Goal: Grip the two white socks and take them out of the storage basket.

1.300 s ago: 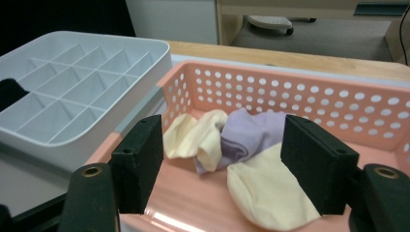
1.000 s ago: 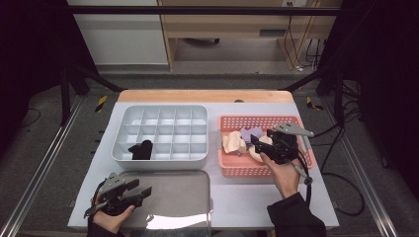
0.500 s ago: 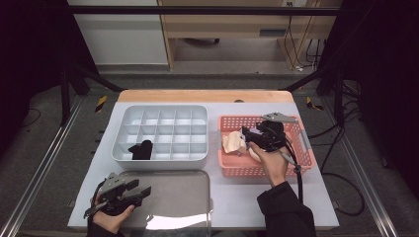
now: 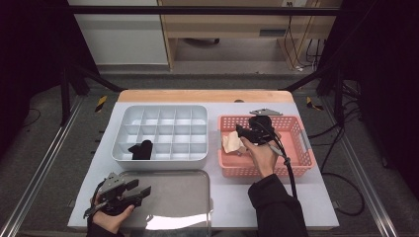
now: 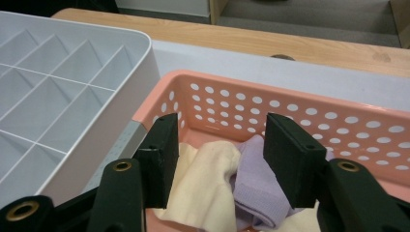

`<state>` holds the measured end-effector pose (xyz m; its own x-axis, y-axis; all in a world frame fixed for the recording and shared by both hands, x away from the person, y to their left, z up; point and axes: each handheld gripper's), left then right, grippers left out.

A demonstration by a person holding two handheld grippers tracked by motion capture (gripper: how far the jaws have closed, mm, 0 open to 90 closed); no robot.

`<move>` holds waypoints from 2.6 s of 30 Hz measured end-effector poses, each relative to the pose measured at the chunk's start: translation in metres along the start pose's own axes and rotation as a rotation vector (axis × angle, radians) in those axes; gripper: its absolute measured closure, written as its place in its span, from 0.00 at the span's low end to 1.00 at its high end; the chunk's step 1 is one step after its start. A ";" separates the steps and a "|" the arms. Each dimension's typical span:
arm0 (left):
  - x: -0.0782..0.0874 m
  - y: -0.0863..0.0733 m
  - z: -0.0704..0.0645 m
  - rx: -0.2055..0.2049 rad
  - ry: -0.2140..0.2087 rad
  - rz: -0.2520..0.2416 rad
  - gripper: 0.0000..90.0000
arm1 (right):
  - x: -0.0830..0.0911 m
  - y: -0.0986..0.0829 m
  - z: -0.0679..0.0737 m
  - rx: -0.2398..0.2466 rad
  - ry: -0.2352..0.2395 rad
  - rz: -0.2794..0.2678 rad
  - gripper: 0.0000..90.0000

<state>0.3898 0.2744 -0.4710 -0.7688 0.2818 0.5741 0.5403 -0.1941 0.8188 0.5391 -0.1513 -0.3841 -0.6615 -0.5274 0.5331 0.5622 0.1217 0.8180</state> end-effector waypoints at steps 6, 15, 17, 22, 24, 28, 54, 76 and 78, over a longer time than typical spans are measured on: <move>0.000 0.000 0.000 -0.006 0.001 0.000 0.43 | -0.017 -0.005 -0.003 -0.004 -0.025 0.039 0.54; 0.000 0.000 0.000 -0.005 -0.001 0.000 0.43 | -0.036 -0.012 -0.005 -0.011 -0.038 0.087 0.58; 0.000 0.000 0.000 -0.002 -0.002 0.003 0.43 | -0.037 -0.012 -0.006 -0.023 -0.031 0.084 0.59; 0.000 0.000 0.000 -0.003 -0.001 0.004 0.43 | -0.041 -0.013 -0.011 -0.035 -0.039 0.097 0.60; -0.001 0.000 0.000 -0.006 -0.001 0.003 0.43 | -0.042 -0.013 -0.011 -0.036 -0.040 0.104 0.60; -0.001 0.000 0.000 -0.004 -0.002 0.005 0.43 | -0.047 -0.015 -0.012 -0.031 -0.042 0.114 0.60; -0.001 -0.001 0.000 -0.005 -0.001 0.007 0.43 | -0.059 -0.020 -0.014 -0.067 -0.030 0.205 0.94; -0.001 -0.001 0.000 -0.002 0.011 0.007 0.43 | 0.026 0.004 0.004 0.028 0.020 -0.030 0.95; -0.001 -0.001 0.000 -0.002 0.011 0.007 0.43 | 0.037 0.003 0.008 0.041 0.032 -0.044 0.95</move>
<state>0.3905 0.2740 -0.4723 -0.7685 0.2701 0.5801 0.5453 -0.1978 0.8145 0.5126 -0.1633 -0.3600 -0.6684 -0.5596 0.4900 0.5120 0.1316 0.8488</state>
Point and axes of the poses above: each handheld gripper's, and its own axes: x roughly backward along the jaws, y roughly out of its top, z roughly to its left, and after that the axes turned 14 degrees about y, right-handed
